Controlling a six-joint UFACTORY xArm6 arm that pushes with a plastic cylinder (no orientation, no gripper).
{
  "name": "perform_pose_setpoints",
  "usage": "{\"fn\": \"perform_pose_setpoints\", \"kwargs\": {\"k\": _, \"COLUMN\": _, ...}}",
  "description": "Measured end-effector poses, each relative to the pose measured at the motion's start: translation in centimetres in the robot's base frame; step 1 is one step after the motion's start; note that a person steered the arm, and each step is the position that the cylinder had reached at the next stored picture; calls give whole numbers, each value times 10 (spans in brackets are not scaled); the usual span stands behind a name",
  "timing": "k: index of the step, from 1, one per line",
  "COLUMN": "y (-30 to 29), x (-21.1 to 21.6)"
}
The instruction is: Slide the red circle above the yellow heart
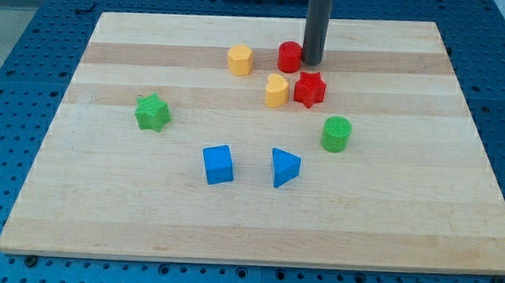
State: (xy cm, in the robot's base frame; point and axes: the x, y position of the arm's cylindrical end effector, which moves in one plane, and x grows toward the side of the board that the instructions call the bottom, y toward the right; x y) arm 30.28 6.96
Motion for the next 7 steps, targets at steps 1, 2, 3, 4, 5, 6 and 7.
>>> {"fn": "perform_pose_setpoints", "kwargs": {"k": 1, "y": 0, "x": -11}}
{"fn": "perform_pose_setpoints", "kwargs": {"k": 2, "y": -4, "x": -29}}
{"fn": "perform_pose_setpoints", "kwargs": {"k": 3, "y": -12, "x": -43}}
{"fn": "perform_pose_setpoints", "kwargs": {"k": 4, "y": -23, "x": -40}}
{"fn": "perform_pose_setpoints", "kwargs": {"k": 5, "y": -23, "x": -14}}
{"fn": "perform_pose_setpoints", "kwargs": {"k": 6, "y": -23, "x": 17}}
{"fn": "perform_pose_setpoints", "kwargs": {"k": 7, "y": -23, "x": 21}}
